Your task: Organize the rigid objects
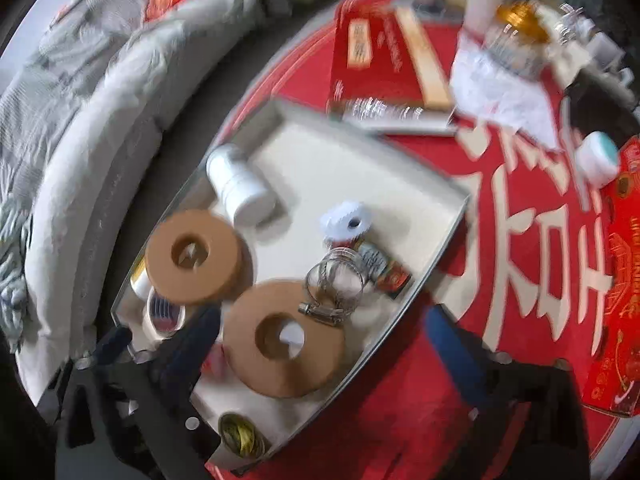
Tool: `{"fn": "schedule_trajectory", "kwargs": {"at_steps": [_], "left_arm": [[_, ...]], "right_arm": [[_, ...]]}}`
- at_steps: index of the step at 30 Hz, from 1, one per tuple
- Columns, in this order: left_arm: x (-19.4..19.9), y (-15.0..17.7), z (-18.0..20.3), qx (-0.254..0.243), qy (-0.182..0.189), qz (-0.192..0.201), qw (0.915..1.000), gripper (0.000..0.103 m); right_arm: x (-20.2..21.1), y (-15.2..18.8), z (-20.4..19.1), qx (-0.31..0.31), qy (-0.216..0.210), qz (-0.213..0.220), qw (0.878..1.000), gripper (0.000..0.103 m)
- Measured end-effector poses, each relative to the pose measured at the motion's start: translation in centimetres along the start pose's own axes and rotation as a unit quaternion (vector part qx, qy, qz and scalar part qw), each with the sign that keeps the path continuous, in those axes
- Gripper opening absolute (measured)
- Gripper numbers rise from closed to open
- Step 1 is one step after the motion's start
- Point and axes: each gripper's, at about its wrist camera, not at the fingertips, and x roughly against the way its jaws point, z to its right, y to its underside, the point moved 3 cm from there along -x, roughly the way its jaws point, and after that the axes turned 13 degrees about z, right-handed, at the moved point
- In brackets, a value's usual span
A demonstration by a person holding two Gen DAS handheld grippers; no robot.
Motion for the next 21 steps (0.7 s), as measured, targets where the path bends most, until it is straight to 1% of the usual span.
{"fn": "schedule_trajectory", "kwargs": {"at_steps": [1,3,5,7,8,10,11,13,14,16,17,19,21], "left_arm": [[0.2,0.0,-0.1,0.001,-0.002,0.001,1.0000,0.085],[0.7,-0.1,-0.5,0.007,-0.002,0.003,1.0000,0.085],[1.9,-0.5,-0.9,0.017,0.005,0.032,0.9993,0.085],[3.2,-0.9,-1.3,0.020,-0.003,0.063,0.9978,0.085],[3.7,-1.1,-1.3,0.019,-0.002,0.071,0.9973,0.085],[4.7,-1.3,-1.3,0.019,0.024,0.074,0.9968,0.087],[5.0,-1.2,-1.5,0.028,0.039,0.070,0.9964,0.087],[5.2,-1.0,-1.6,0.045,0.056,0.054,0.9960,0.087],[5.1,-0.7,-1.7,0.053,0.053,0.038,0.9965,0.087],[4.9,-0.3,-1.7,0.046,0.023,0.022,0.9984,0.087],[4.8,-0.1,-1.8,0.036,-0.001,0.011,0.9993,0.087],[4.7,0.4,-1.6,0.025,-0.013,-0.001,0.9996,0.087],[5.0,0.8,-1.8,0.023,-0.013,-0.005,0.9996,0.087]], "right_arm": [[0.4,-0.2,0.0,0.002,0.002,0.008,1.000,0.103],[1.0,-0.5,0.1,0.010,0.003,0.011,1.000,0.103],[1.8,-0.4,0.5,0.008,0.009,0.015,1.000,0.103],[2.7,-0.3,1.2,-0.004,0.012,0.026,1.000,0.103],[3.2,-0.2,1.5,-0.011,0.009,0.032,0.999,0.103],[4.2,0.1,2.0,-0.024,0.005,0.039,0.999,0.103],[4.6,0.3,2.1,-0.028,0.003,0.041,0.999,0.103],[5.3,0.7,2.2,-0.033,0.003,0.041,0.999,0.103],[5.5,0.9,2.1,-0.035,0.006,0.038,0.999,0.103],[5.8,1.4,1.9,-0.037,-0.003,0.036,0.999,0.103],[6.1,1.7,1.7,-0.039,-0.015,0.041,0.998,0.103],[6.4,2.3,1.3,-0.043,-0.035,0.040,0.998,0.103],[6.5,2.9,1.0,-0.056,-0.064,0.031,0.996,0.103]]}}
